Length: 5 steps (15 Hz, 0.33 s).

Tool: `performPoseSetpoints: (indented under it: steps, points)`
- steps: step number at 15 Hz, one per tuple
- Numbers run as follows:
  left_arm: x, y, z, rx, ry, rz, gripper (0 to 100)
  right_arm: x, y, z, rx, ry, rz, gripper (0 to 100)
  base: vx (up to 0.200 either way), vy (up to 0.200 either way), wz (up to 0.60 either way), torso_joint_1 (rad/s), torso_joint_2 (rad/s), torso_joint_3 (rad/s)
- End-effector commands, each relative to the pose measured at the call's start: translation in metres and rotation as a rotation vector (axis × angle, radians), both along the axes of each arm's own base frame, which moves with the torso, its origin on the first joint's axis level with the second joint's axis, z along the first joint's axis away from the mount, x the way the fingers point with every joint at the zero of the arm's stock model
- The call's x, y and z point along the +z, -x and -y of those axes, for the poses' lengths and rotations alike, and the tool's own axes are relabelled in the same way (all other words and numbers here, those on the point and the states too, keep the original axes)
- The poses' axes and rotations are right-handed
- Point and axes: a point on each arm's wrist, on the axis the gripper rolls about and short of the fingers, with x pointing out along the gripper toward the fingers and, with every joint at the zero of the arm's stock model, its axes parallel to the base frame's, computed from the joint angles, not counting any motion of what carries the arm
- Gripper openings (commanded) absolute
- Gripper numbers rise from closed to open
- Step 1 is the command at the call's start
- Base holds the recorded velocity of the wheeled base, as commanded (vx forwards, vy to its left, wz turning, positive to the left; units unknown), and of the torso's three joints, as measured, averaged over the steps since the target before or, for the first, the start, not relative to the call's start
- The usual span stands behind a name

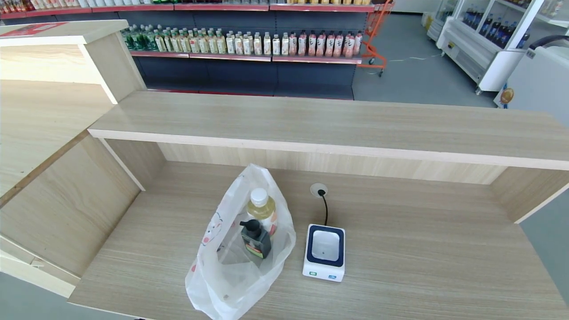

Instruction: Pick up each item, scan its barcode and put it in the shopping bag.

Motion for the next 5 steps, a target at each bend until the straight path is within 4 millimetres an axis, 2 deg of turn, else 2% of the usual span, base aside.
performPoseSetpoints:
  steps: [1,5]
  points:
    - [0.0000,0.0000,0.0000,0.000,0.000,0.001,100,0.0001,-0.0002,0.0000,0.000,0.000,-0.002,0,0.000,0.000,0.00,0.000,0.00,0.000]
    - [0.0000,0.0000,0.0000,0.000,0.000,0.001,100,0.0001,-0.0002,0.0000,0.000,0.006,-0.003,0,0.000,0.000,0.00,0.000,0.00,0.000]
